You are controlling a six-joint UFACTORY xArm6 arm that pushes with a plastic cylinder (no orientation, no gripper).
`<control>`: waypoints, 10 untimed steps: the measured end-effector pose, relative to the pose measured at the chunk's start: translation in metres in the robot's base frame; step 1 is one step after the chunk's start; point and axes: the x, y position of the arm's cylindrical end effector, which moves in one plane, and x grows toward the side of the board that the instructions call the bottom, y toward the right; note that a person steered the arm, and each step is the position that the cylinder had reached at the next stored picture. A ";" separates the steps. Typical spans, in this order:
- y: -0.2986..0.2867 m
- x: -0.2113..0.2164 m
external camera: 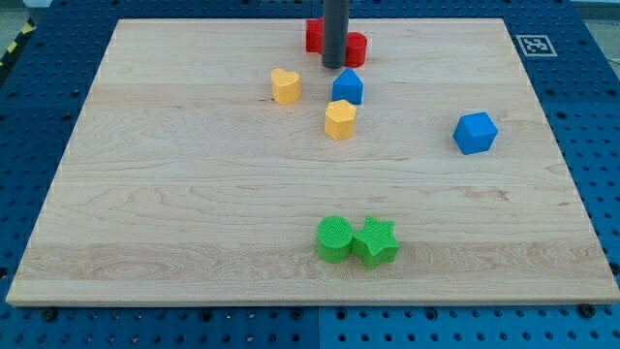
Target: Push the red circle into the red star
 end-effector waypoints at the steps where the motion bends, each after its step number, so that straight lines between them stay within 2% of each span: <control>1: 0.006 0.010; 3: 0.067 0.015; 7: 0.051 -0.016; 10: 0.036 -0.020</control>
